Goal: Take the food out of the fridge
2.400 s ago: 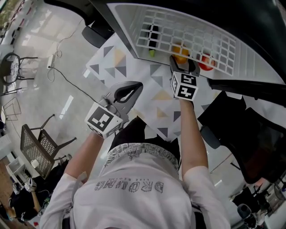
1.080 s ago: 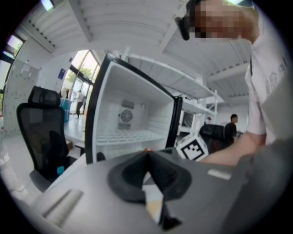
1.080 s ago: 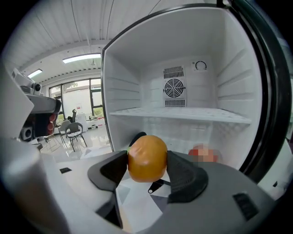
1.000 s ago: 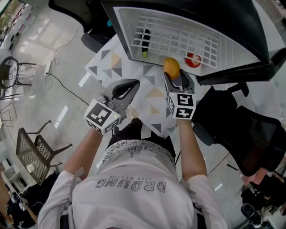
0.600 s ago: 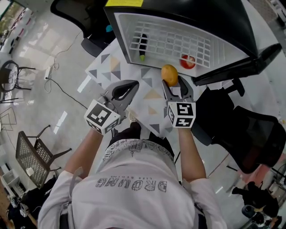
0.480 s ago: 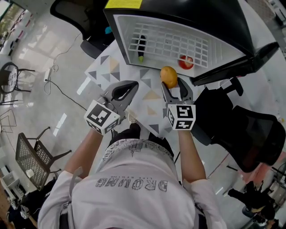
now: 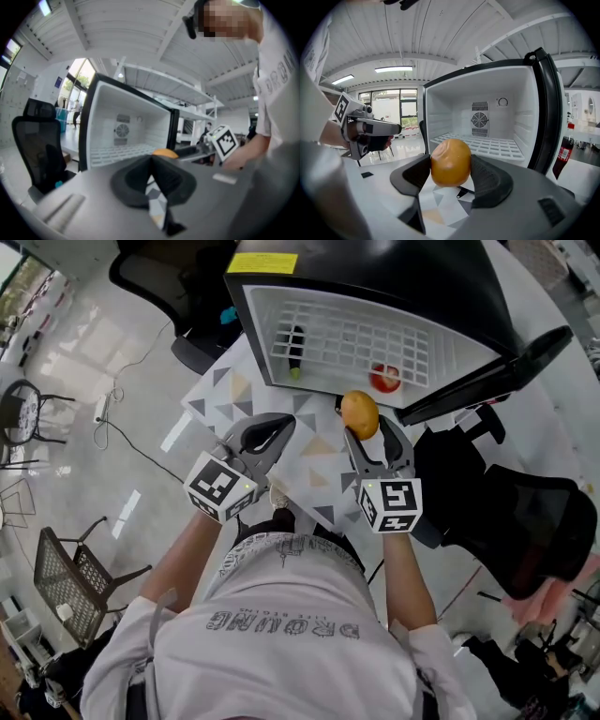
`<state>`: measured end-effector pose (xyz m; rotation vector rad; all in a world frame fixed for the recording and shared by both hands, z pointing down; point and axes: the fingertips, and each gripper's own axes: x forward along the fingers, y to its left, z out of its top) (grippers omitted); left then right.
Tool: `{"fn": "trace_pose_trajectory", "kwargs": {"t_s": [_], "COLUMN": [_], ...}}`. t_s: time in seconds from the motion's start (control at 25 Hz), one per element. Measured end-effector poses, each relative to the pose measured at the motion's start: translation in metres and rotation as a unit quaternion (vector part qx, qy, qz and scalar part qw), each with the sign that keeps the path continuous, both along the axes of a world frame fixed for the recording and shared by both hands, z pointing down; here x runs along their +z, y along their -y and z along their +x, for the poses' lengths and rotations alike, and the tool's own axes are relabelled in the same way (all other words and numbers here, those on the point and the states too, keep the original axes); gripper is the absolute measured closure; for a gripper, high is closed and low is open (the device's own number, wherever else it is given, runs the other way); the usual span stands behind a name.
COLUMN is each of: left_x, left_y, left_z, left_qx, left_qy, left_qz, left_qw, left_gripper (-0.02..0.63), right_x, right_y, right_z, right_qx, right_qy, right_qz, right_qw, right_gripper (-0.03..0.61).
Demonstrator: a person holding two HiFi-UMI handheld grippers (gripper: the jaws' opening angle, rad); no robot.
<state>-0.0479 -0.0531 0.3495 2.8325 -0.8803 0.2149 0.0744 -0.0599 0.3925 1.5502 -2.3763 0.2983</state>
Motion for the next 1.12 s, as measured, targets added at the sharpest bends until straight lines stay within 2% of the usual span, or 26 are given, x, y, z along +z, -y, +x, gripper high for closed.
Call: {"fn": "trace_pose_trajectory", "kwargs": {"t_s": [1.12], "left_x": [-0.009], "left_y": [0.010], "left_z": [0.018], "left_qx": [0.003], "left_qy": [-0.006], "left_qz": [0.007], "left_qw": [1.0000], "left_gripper": [0.614], "right_x": [-0.033], "right_y": [-0.012], "right_z": [0.018], "right_qx": [-0.009], "right_qy": [0.000], "right_qz": [0.022], "right_qw": [1.000], "right_gripper": [0.307]}}
